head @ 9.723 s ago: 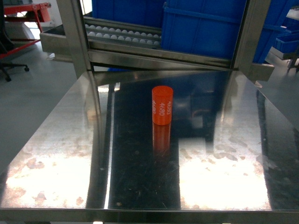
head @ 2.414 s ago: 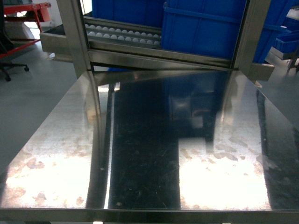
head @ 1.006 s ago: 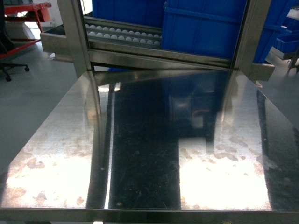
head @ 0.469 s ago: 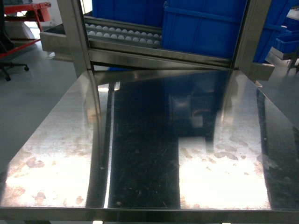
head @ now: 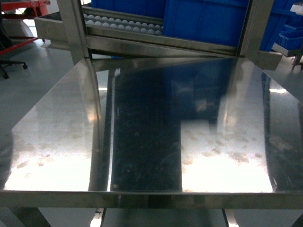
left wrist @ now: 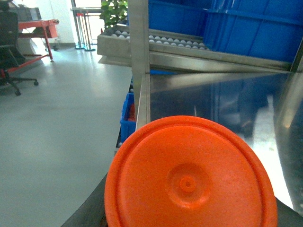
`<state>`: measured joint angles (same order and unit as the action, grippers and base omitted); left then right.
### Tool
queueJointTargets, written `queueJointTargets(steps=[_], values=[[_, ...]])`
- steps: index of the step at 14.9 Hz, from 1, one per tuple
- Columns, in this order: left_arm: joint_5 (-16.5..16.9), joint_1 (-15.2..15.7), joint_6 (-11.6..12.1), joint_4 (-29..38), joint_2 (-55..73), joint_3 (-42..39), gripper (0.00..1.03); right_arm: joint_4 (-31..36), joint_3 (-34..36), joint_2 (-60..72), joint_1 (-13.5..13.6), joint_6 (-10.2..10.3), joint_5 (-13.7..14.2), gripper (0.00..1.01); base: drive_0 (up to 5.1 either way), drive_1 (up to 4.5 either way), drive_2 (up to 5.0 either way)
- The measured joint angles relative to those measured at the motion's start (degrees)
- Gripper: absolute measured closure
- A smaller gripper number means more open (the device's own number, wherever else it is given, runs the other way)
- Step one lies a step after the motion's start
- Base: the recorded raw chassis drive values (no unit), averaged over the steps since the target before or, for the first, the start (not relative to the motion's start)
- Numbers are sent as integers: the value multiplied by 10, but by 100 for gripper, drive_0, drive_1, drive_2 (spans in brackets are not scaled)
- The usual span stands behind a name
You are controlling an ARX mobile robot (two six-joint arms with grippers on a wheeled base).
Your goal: Pick capacitor and pack into box
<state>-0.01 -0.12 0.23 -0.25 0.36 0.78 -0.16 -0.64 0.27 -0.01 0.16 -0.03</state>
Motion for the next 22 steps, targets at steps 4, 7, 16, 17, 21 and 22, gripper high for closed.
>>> queueJointTargets(steps=[4,7,16,17,21,22], values=[[0,0,0,-1,0,0,59,-1,0,0,0,0,0,3,0,0,0],[0,0,0,-2,0,0,59,-1,0,0,0,0,1,3,0,0,0],[0,0,0,-2,0,0,59,-2,0,0,0,0,0,3,0,0,0],[0,0,0,-2,0,0,59,-2,0,0,0,0,1,3,0,0,0],[0,0,0,-3,0,0,59,-2,0,0,0,0,1,3,0,0,0],[0,0,0,-2,0,0,59,-2,0,0,0,0,0,3,0,0,0]])
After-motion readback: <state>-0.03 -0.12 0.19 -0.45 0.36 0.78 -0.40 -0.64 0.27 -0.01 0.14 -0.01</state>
